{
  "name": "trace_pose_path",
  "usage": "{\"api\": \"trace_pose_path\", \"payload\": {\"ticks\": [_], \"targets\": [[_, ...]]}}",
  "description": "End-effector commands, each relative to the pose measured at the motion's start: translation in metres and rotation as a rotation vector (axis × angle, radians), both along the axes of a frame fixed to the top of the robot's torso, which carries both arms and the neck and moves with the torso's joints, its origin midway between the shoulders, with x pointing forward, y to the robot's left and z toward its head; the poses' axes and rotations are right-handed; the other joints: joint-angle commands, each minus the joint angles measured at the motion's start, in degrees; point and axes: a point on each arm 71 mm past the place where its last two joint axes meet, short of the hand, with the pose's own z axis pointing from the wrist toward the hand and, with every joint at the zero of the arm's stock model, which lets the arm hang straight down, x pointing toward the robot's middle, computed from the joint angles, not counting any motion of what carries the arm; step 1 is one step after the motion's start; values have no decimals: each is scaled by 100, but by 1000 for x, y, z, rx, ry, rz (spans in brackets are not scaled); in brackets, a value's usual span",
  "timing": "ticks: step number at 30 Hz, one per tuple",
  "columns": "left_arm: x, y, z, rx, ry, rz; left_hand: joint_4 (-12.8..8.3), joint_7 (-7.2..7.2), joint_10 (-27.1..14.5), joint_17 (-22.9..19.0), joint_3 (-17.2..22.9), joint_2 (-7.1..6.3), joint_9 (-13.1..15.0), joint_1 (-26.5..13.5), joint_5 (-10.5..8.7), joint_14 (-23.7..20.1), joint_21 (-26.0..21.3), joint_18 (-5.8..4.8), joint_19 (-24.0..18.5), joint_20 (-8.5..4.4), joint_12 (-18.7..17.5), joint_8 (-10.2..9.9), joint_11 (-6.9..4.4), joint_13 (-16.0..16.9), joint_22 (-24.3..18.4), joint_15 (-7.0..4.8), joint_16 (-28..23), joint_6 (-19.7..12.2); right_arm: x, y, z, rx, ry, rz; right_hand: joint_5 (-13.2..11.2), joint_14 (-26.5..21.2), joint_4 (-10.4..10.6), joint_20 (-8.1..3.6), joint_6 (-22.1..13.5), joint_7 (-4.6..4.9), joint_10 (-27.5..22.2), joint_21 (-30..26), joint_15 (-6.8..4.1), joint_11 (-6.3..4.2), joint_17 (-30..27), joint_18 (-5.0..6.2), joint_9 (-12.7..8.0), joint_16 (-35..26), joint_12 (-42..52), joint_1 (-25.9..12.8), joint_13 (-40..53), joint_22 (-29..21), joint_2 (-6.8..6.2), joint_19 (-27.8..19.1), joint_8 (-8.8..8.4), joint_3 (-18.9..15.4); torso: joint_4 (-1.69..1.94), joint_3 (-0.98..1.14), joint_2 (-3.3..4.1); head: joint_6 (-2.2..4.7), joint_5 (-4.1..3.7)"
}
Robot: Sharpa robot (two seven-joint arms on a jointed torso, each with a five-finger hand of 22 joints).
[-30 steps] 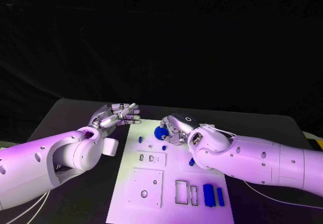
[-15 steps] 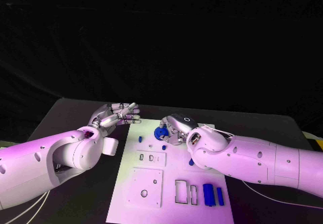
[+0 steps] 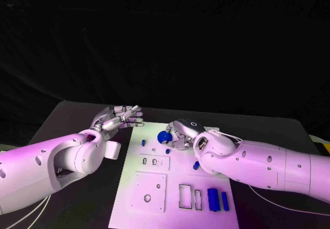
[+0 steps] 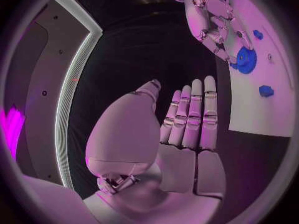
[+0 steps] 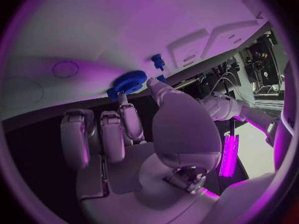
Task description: Assemble the parts on the task board
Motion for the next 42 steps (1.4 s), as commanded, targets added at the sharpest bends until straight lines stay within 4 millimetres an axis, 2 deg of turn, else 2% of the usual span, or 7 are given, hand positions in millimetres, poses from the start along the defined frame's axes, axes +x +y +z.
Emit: {"api": "trace_pose_path", "payload": {"ticks": [1,14,19,27,31,37,42], "targets": [[0,-2,1,-12,-6,-15,-6,-31,-20,5,22,6,-1,71,-10,-41,-8,72,8,20,-26,-13,-13,-3,-8,-14,-18,-13,-2,1,-3,-10,44,21,35,531,36,27,27,-21,4,-23,38,22,1155,-46,6,3,-10,-34,35,953,19,147,-17,-39,2,4,2,-11,-5],[0,-1,1,-11,-6,-13,-6,-31,-28,16,27,2,0,86,-11,-41,-7,72,9,19,-28,-13,-12,-3,-8,-14,-25,-12,-2,-14,-2,-8,49,-10,144,534,125,21,63,-34,17,-22,30,11,1167,-47,19,6,3,-9,52,961,73,151,-12,-98,-5,6,-3,-1,-20],[1,0,1,-11,-7,-10,-6,-31,-28,16,27,2,0,86,-11,-41,-7,72,9,19,-28,-13,-12,-3,-8,-14,-25,-12,-8,-30,11,51,26,-12,233,534,148,14,91,-43,40,-10,22,-1,1165,-51,27,6,20,74,74,978,117,164,-8,-100,-17,15,-14,25,-37],[2,1,1,-13,-9,-13,-4,-55,-15,30,40,7,3,108,-11,-44,-6,72,9,19,-18,-8,-24,1,-10,-16,-36,0,-16,-74,34,234,116,7,-68,528,-118,6,131,-39,30,-32,17,-2,1143,-47,39,-1,11,676,74,972,192,150,-39,34,-88,32,-63,28,-83],[3,0,0,-14,-10,-15,-3,-60,-12,31,41,8,4,110,-11,-44,-6,72,9,19,-17,-7,-26,1,-11,-17,-38,2,-21,-100,40,305,137,0,-183,525,-185,4,159,-44,35,68,15,-7,1129,-82,44,-5,10,769,76,1085,183,244,-41,37,-120,57,-87,36,-111],[5,0,-1,-14,-10,-18,-2,-68,-6,35,45,10,5,114,-10,-44,-6,72,8,18,-15,-5,-31,2,-11,-19,-40,8,-23,-142,42,347,131,-25,77,513,-450,-6,224,-46,32,-8,4,-16,1081,-57,40,-20,-5,1097,70,1017,89,175,-59,135,-157,88,-124,6,-198],[5,0,-1,-14,-9,-17,-2,-72,0,38,47,10,7,118,-11,-44,-5,73,8,18,-13,-2,-35,3,-11,-22,-42,12,-22,-172,35,344,137,-57,159,515,-520,-4,211,-38,-5,-18,9,-9,1090,-54,28,-19,-42,1151,34,1011,26,166,-88,156,-186,113,-132,-13,-234]]}}
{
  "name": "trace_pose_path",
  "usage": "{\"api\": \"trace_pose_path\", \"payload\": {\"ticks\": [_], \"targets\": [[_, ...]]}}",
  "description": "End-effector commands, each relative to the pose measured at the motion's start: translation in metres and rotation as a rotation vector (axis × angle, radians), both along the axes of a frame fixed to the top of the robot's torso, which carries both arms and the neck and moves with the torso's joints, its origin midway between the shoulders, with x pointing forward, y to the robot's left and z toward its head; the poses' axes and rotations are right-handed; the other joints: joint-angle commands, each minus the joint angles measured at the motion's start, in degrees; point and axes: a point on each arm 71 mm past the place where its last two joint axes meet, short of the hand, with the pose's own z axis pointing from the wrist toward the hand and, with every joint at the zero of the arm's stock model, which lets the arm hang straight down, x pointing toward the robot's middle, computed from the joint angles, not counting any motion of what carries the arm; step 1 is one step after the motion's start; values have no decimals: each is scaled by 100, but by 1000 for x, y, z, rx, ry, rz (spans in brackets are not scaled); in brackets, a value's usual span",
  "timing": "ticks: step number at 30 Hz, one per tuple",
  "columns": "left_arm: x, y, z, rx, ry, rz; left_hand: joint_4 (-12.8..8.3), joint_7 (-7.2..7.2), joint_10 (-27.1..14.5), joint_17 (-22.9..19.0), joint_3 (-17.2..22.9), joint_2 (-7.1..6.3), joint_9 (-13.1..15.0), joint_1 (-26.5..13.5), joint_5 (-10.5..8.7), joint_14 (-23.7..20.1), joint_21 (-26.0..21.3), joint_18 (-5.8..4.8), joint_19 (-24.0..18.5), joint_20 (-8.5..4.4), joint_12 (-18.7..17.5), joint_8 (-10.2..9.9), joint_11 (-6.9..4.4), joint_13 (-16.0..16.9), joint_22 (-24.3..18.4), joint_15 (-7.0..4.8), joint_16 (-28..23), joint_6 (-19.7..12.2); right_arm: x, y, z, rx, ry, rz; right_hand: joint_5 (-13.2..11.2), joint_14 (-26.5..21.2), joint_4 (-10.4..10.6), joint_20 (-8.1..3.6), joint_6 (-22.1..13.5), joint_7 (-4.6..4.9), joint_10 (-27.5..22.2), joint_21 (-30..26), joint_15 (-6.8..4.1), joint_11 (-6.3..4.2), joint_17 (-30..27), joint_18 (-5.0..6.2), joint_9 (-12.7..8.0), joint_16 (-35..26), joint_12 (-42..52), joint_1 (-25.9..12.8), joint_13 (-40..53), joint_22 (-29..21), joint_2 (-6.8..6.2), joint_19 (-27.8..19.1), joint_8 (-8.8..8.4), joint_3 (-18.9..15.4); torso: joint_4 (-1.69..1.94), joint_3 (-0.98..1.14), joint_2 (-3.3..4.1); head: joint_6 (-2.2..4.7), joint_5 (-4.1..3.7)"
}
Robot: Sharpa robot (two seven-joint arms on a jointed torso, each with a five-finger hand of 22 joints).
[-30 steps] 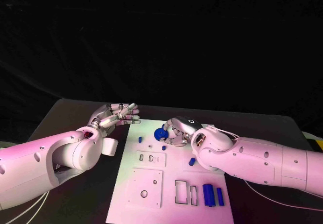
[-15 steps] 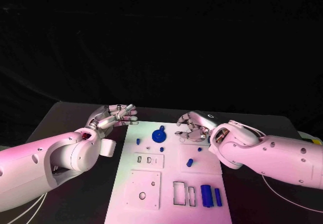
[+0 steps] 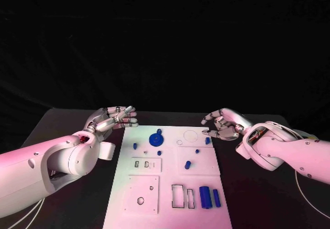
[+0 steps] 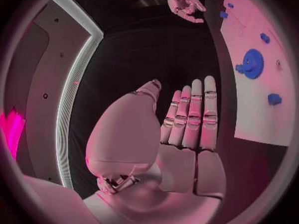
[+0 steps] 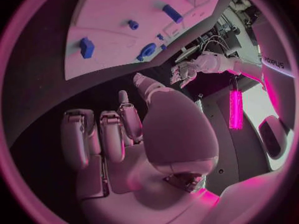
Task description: Assemble the parts on the task board
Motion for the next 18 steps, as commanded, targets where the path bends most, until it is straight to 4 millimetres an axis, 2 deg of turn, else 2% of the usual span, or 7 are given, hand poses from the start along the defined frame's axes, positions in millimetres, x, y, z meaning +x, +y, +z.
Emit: {"api": "trace_pose_path", "payload": {"ticks": [1,5,7,10,12,15,18], "targets": [[0,-2,1,-16,-9,-22,-2,-31,0,8,47,9,7,71,-11,-23,-5,73,8,18,-13,-2,-35,3,-7,-1,-19,12,-2,-10,-6,48,12,43,94,513,-56,0,11,20,-53,-43,15,-1,1083,-48,-18,-20,-87,44,-16,993,-45,146,-52,8,-36,41,-13,-12,-21],[1,-1,1,-15,-8,-21,-2,-32,1,9,48,8,7,73,-11,-23,-5,73,8,17,-12,-2,-36,3,-7,-2,-20,13,0,-22,-14,38,26,23,138,515,-79,6,-32,32,-92,-61,23,9,1091,-42,-29,-19,-121,52,-51,978,-70,130,-85,16,-50,61,-11,-26,-7],[1,-1,0,-15,-7,-21,-3,-32,2,10,49,7,7,75,-11,-23,-5,73,8,17,-12,-2,-37,3,-7,-2,-21,13,0,-28,-19,32,34,11,150,514,-90,9,-55,39,-113,-69,27,14,1091,-40,-34,-19,-140,59,-70,972,-77,124,-101,22,-33,44,-9,-36,-23],[1,-1,0,-14,-6,-21,-8,-27,-5,16,52,-1,5,89,-10,-22,-4,74,8,15,-18,-7,-35,1,-7,-4,-24,6,2,-34,-24,23,47,-2,199,515,-118,20,-125,59,-139,-71,42,31,1096,-40,-50,-18,-160,72,-90,973,-90,123,-151,41,-16,41,1,-30,-24],[1,-1,0,-14,-5,-21,-8,-27,-5,16,52,-1,5,89,-10,-22,-4,74,8,15,-18,-7,-35,1,-7,-4,-24,6,2,-37,-27,16,54,-6,203,517,-122,24,-148,65,-152,-79,46,38,1106,-38,-55,-15,-172,68,-102,966,-98,117,-167,40,-13,40,4,-35,-34],[1,-1,0,-14,-5,-21,-8,-27,-5,16,52,-1,5,89,-10,-22,-4,74,8,15,-18,-7,-35,1,-7,-4,-24,6,2,-38,-32,7,67,-7,207,518,-126,28,-170,72,-163,-81,52,43,1110,-37,-60,-15,-181,63,-111,965,-107,116,-182,38,-17,54,13,-36,-25],[1,-1,0,-14,-5,-21,-11,-23,-10,19,55,-5,4,98,-10,-22,-4,74,8,15,-21,-10,-33,0,-8,-4,-27,1,2,-38,-37,-1,78,-7,211,518,-134,34,-203,80,-191,-94,59,52,1111,-33,-66,-14,-204,60,-137,954,-120,105,-206,35,-28,54,14,-45,-26]]}}
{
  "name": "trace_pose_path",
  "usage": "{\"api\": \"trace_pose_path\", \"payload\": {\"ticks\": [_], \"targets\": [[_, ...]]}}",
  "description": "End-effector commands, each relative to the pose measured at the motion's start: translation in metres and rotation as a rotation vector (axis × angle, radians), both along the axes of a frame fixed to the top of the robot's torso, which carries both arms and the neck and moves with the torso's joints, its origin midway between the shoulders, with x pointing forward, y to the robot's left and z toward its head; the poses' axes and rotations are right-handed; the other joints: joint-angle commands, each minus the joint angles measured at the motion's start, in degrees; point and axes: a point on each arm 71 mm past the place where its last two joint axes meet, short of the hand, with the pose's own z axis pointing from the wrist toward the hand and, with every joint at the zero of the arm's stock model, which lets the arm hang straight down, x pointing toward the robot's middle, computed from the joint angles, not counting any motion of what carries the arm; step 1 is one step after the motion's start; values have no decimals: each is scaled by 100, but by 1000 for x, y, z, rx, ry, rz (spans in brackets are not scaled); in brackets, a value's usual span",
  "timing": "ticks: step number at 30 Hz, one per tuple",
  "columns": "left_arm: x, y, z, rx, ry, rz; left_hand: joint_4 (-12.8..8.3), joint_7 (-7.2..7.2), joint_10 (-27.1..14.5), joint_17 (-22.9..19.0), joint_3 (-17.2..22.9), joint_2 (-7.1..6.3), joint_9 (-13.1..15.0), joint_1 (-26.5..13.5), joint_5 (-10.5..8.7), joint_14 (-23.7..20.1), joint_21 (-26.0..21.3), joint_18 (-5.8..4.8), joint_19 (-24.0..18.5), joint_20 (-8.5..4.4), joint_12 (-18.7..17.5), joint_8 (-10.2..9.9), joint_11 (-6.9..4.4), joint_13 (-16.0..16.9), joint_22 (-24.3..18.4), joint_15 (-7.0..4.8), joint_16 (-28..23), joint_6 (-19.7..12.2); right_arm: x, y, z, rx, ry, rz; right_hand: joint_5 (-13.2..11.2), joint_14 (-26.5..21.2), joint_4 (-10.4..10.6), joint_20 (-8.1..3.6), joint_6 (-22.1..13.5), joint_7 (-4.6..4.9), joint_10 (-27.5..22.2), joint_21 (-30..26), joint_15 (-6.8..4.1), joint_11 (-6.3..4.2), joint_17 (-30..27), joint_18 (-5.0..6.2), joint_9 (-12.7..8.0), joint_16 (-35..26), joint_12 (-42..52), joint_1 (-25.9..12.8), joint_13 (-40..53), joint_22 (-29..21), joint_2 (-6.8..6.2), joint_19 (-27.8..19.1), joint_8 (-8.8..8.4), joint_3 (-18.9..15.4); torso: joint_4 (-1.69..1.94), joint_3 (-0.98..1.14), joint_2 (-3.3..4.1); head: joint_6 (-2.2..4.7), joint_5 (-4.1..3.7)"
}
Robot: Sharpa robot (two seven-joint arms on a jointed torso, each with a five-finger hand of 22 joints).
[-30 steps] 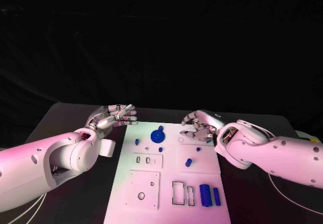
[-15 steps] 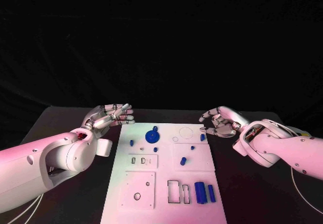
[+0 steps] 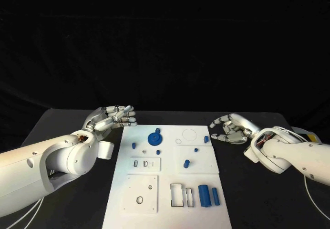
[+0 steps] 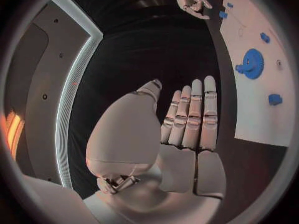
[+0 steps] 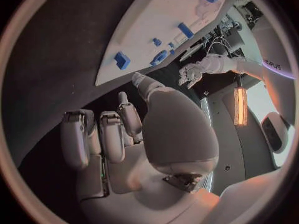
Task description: Assemble the parts on the task board
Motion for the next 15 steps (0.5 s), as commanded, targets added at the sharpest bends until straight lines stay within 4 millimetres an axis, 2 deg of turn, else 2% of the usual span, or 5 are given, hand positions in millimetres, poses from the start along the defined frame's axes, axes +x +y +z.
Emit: {"api": "trace_pose_path", "payload": {"ticks": [1,8,15], "targets": [[-1,-3,1,-14,-6,-21,5,-23,-10,9,38,-4,4,51,-10,-22,-4,74,8,15,-21,-10,-33,0,-9,-4,-27,1,-1,4,-7,-7,25,35,33,498,-30,37,-57,8,-42,-28,42,4,1112,-36,-11,-14,-30,9,-16,962,-72,111,-38,2,-9,7,11,-9,3],[-1,-3,1,-14,-7,-23,4,-21,-14,10,40,-7,4,56,-10,-22,-4,74,8,14,-23,-12,-32,-1,-9,-4,-28,-2,0,7,-17,-19,46,31,33,498,-39,43,-90,17,-55,-39,50,12,1117,-32,-17,-13,-39,12,-24,952,-73,102,-62,5,12,-1,5,-35,-12],[-1,-3,1,-13,-7,-22,4,-21,-14,10,40,-7,4,56,-10,-22,-4,74,8,14,-23,-12,-32,-1,-9,-4,-28,-2,1,12,-28,-27,63,32,36,499,-45,46,-95,20,-53,-37,52,15,1121,-33,-18,-12,-36,23,-21,955,-62,104,-68,16,8,-2,0,-50,10]]}}
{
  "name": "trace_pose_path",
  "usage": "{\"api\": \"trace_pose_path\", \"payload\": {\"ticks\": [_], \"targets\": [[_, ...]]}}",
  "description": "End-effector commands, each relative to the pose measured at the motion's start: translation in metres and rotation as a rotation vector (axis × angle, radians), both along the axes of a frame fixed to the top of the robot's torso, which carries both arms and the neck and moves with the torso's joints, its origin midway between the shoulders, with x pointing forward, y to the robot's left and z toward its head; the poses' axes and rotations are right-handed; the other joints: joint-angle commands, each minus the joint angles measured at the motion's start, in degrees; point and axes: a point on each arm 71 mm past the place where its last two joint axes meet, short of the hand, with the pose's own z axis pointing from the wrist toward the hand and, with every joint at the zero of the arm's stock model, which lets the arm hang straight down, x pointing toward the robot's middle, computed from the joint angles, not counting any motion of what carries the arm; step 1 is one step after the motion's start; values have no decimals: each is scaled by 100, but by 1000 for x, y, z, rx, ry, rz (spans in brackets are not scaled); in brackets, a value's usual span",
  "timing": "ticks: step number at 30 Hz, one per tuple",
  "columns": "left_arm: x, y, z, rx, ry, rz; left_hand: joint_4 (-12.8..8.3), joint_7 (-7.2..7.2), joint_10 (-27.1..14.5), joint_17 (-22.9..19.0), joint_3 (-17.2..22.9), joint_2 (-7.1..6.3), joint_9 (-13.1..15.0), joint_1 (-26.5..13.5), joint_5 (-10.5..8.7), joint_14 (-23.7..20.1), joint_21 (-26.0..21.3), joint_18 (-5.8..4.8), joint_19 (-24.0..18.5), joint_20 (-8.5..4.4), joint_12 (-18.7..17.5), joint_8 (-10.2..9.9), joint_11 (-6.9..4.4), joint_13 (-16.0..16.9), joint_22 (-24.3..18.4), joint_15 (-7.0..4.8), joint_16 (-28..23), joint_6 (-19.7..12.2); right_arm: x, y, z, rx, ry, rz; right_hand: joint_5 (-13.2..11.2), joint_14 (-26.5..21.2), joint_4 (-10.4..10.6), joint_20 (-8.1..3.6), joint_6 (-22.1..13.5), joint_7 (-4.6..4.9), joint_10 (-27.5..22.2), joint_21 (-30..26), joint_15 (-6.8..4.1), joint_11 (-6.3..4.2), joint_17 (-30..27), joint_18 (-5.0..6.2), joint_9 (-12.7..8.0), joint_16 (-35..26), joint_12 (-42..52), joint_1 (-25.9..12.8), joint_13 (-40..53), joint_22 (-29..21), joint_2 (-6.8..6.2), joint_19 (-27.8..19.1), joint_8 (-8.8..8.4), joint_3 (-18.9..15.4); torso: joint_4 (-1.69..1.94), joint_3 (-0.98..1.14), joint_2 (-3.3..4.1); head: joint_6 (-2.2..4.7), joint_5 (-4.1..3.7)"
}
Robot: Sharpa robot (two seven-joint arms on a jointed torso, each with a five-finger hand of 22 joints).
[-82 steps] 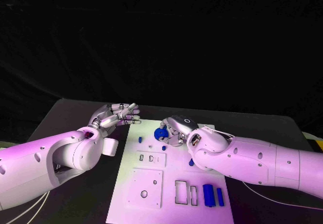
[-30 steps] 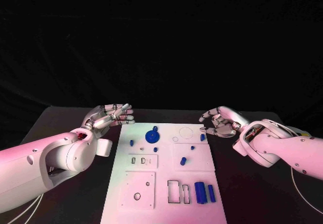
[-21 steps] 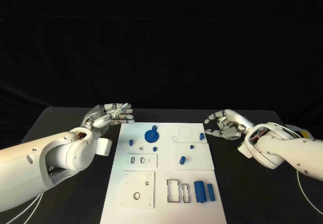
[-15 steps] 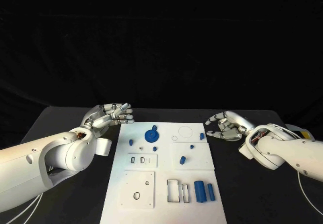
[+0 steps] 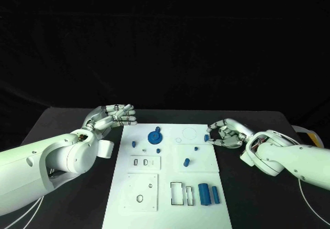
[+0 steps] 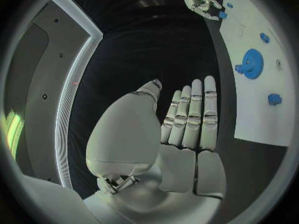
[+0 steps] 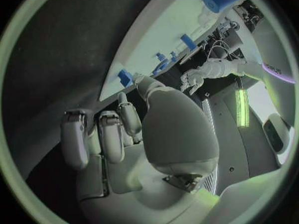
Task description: Assemble the parts on the task board
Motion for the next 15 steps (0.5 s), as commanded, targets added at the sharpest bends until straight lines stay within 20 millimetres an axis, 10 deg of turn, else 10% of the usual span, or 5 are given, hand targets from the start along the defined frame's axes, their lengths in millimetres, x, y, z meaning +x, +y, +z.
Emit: {"api": "trace_pose_path", "payload": {"ticks": [1,15], "targets": [[-1,-2,1,-12,-7,-19,4,-21,-14,5,40,-7,4,56,-10,-22,-4,74,8,14,-23,-12,-32,-1,-9,-4,-28,-2,-1,4,-5,-17,14,18,38,521,-30,48,-37,3,-27,-22,33,-4,1123,-35,-8,-12,-6,4,6,955,-32,107,-36,5,-2,-1,-7,-8,14],[-1,-2,1,-10,-7,-17,4,-15,-23,11,43,-10,3,65,-9,-23,-3,73,8,14,-27,-16,-28,-3,-10,-3,-32,-7,2,10,-9,-22,9,12,27,523,-17,57,128,-9,23,-15,32,-13,1133,-37,26,-9,46,-24,57,969,92,119,31,96,-13,2,-2,-49,49]]}}
